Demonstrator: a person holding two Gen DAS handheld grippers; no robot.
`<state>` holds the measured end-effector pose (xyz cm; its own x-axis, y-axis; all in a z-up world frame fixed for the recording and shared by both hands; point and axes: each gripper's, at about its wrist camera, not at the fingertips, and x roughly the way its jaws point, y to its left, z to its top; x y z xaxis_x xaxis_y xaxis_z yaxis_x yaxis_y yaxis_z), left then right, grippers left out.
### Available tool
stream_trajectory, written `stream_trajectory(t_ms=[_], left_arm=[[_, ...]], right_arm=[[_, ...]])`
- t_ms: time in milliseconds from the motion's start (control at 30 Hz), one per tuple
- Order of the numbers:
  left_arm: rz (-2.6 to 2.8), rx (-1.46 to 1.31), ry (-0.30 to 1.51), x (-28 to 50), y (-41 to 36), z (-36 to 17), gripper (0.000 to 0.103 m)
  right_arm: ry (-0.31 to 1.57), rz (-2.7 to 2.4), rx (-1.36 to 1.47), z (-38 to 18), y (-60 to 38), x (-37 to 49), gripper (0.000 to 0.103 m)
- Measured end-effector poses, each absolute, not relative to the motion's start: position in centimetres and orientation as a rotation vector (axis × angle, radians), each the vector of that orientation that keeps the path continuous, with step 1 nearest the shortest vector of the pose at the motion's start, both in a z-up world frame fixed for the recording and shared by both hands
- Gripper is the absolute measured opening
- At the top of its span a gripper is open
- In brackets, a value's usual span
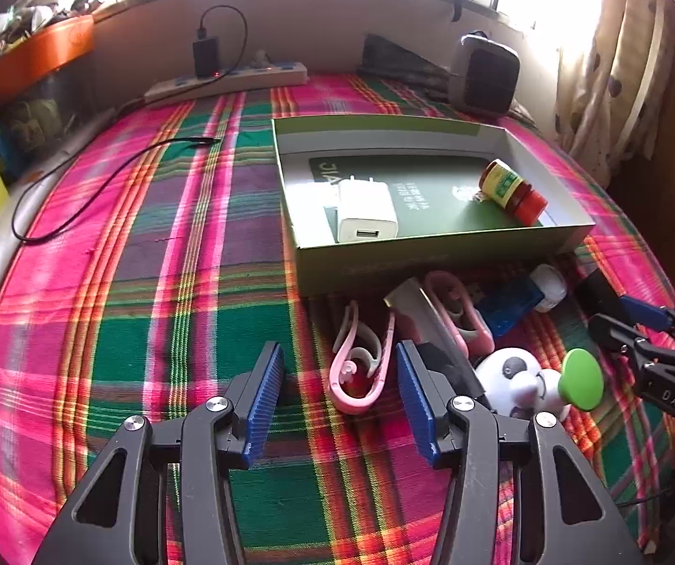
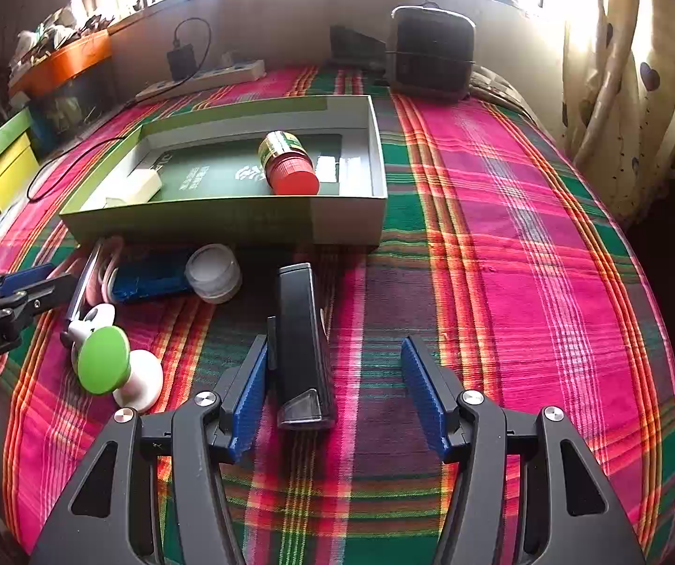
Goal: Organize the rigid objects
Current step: 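Grasp the pink earphone clip with the left tool while the right tool grasps the black tool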
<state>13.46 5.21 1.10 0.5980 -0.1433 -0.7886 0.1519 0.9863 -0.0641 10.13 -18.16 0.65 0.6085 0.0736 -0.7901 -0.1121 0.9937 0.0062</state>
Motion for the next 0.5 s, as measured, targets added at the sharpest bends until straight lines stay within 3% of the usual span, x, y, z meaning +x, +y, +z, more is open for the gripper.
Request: stream_trajectory(t_ms=[500], left_arm=[[-0.164,0.124,0.902,14.06,4.39,1.05,0.049]], right_arm=[[0.902,0.158,-0.075,0.58,-18.3,10.31,0.057]])
